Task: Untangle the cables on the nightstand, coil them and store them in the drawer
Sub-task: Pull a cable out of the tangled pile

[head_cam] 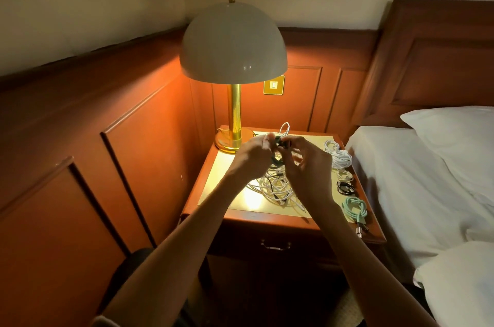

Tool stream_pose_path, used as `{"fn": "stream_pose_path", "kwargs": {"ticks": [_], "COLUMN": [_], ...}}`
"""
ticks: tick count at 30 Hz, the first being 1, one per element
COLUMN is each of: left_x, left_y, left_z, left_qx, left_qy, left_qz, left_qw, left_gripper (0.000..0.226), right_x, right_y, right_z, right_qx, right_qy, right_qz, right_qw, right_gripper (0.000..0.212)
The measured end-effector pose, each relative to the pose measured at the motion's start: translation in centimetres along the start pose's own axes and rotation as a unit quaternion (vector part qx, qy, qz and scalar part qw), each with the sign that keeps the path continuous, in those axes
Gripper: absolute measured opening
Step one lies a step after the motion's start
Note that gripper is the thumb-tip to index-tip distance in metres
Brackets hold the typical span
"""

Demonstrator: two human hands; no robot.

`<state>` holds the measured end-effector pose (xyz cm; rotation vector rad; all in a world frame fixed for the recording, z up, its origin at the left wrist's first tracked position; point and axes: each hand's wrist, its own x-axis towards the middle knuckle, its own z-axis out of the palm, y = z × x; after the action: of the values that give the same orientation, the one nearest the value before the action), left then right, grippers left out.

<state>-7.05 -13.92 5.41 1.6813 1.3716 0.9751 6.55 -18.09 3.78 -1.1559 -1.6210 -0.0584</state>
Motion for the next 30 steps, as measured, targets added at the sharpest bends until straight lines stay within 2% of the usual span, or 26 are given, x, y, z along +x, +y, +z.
{"fn": "stream_pose_path", "kwargs": {"ticks": [1, 3, 5, 6, 7, 8, 10, 12, 13, 16, 18, 19, 21, 23, 25, 27, 30], "left_x": [0.1, -0.3, -0.5, -0.2, 0.2, 1.0, 1.7, 2.1, 2.3, 2.7, 2.7, 2.7, 2.5, 2.2, 1.9, 1.8, 2.2], "left_y": [0.4, 1.1, 0.9, 0.7, 0.5, 0.0, -0.5, -1.2, -1.5, -2.3, -2.6, -2.6, -2.4, -2.0, -1.7, -1.9, -1.9], "left_z": [0.4, 1.2, 1.5, 1.4, 1.1, 0.8, -0.1, -0.8, -0.8, -0.5, -0.2, 0.1, 1.0, 1.8, 2.4, 2.5, 2.0], "left_qx": [-0.004, 0.069, 0.113, 0.13, 0.147, 0.135, 0.027, -0.002, 0.009, 0.049, 0.04, 0.04, 0.074, 0.123, 0.157, 0.202, 0.212], "left_qy": [0.011, 0.08, 0.169, 0.17, 0.138, 0.081, -0.035, -0.098, -0.113, -0.096, -0.077, -0.068, -0.042, -0.003, 0.044, 0.087, 0.103], "left_qz": [-0.035, -0.025, 0.069, 0.106, 0.123, 0.106, 0.033, -0.012, -0.022, -0.036, -0.033, -0.031, -0.022, -0.005, 0.038, 0.118, 0.212], "left_qw": [0.999, 0.994, 0.977, 0.971, 0.972, 0.982, 0.998, 0.995, 0.993, 0.994, 0.996, 0.996, 0.996, 0.992, 0.986, 0.968, 0.948], "left_gripper": [0.04, 0.032, 0.029, 0.031, 0.035, 0.039, 0.051, 0.078, 0.083, 0.06, 0.054, 0.053, 0.052, 0.05, 0.046, 0.042, 0.041], "right_x": [0.3, 0.8, 1.1, 1.0, 0.9, 0.8, 0.8, 0.7, 0.6, 0.3, 0.4, 0.6, 1.1, 1.6, 2.0, 2.5, 2.7], "right_y": [-0.1, -0.2, 0.0, 0.3, 0.7, 0.9, 1.5, 2.1, 2.3, 2.8, 2.7, 2.7, 2.6, 2.0, 1.1, 0.3, -0.2], "right_z": [0.2, 0.6, 0.7, 0.8, 0.7, 0.6, 0.2, -0.1, -0.1, -0.3, -0.5, -0.6, -0.6, -0.6, -0.4, 0.0, 0.7], "right_qx": [0.018, 0.038, 0.043, 0.041, 0.041, 0.046, 0.044, 0.044, 0.058, 0.137, 0.191, 0.174, 0.067, -0.028, -0.093, -0.152, -0.186], "right_qy": [-0.004, -0.008, -0.013, -0.015, -0.018, -0.027, -0.055, -0.09, -0.104, -0.118, -0.127, -0.131, -0.145, -0.168, -0.211, -0.271, -0.323], "right_qz": [0.025, 0.045, 0.047, 0.051, 0.06, 0.078, 0.108, 0.132, 0.153, 0.235, 0.277, 0.271, 0.215, 0.178, 0.181, 0.206, 0.23], "right_qw": [1.0, 0.998, 0.998, 0.998, 0.997, 0.996, 0.992, 0.986, 0.981, 0.955, 0.933, 0.938, 0.963, 0.969, 0.956, 0.928, 0.899], "right_gripper": [0.017, 0.017, 0.015, 0.014, 0.014, 0.013, 0.014, 0.012, 0.011, 0.01, 0.008, 0.009, 0.007, 0.005, 0.014, 0.024, 0.022]}}
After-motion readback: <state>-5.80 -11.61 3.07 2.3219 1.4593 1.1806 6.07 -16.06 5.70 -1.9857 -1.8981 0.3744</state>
